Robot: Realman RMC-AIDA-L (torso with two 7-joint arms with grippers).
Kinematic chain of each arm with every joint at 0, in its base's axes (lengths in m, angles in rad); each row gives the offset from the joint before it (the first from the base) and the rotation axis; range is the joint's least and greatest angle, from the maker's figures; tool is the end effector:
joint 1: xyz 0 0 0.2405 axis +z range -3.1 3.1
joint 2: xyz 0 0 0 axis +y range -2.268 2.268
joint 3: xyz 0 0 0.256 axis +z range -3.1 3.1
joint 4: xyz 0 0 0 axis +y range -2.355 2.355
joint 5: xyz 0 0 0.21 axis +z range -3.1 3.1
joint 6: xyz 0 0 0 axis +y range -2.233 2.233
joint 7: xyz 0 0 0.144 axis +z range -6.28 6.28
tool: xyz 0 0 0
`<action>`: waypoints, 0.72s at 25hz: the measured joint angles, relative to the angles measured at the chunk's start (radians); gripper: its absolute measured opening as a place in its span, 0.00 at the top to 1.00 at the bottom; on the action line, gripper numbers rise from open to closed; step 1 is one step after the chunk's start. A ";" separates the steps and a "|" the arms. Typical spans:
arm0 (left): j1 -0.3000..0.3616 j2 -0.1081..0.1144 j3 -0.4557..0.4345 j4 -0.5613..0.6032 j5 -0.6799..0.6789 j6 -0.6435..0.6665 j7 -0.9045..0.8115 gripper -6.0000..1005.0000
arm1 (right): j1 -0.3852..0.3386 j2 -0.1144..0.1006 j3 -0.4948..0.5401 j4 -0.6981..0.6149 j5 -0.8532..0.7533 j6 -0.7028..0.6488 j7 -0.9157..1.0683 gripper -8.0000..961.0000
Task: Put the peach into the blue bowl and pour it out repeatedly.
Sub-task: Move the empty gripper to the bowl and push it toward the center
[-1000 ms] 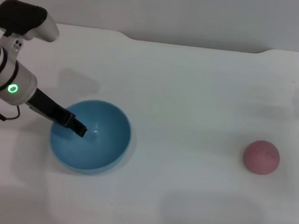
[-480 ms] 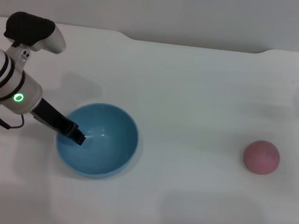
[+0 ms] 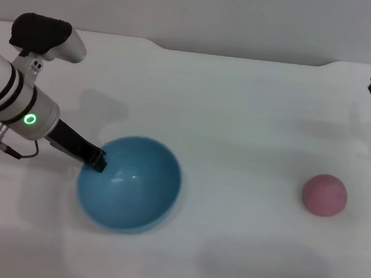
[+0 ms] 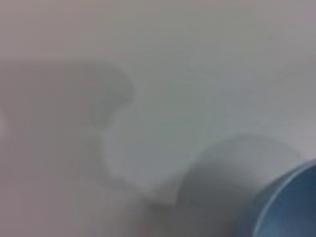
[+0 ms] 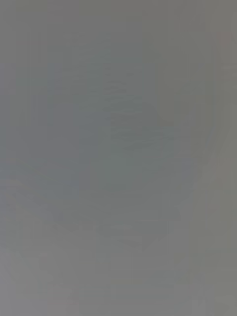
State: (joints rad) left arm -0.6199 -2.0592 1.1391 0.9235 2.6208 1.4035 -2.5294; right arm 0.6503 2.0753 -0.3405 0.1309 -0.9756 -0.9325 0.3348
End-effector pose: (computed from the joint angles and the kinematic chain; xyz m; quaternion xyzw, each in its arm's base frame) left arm -0.2730 0.3566 -0.0071 -0.8398 -0.4958 0.1514 0.1611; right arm 0.3258 0.3720 -0.0359 -0.6780 0.3774 0.2801 0.5652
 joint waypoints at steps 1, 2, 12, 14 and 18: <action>0.000 0.000 0.000 0.000 -0.004 -0.001 0.000 0.80 | 0.011 -0.001 0.000 -0.004 0.000 0.026 0.022 0.41; 0.000 -0.001 0.000 0.000 -0.006 -0.001 0.000 0.83 | 0.018 -0.002 0.000 -0.011 0.000 0.047 0.049 0.41; -0.002 -0.001 0.001 0.000 -0.008 -0.002 0.000 1.00 | 0.063 -0.013 -0.179 -0.225 -0.285 0.283 0.854 0.42; -0.004 -0.001 0.001 0.000 -0.008 -0.002 0.000 1.00 | 0.067 -0.024 -0.266 -0.279 -0.450 0.288 1.128 0.42; -0.012 -0.001 0.001 0.000 -0.008 -0.002 0.000 1.00 | 0.073 -0.047 -0.406 -0.419 -0.851 0.174 1.651 0.43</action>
State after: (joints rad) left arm -0.6316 -2.0601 1.1398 0.9235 2.6124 1.4020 -2.5296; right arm 0.7234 2.0279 -0.7461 -0.2882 -1.8270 -0.7583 1.9855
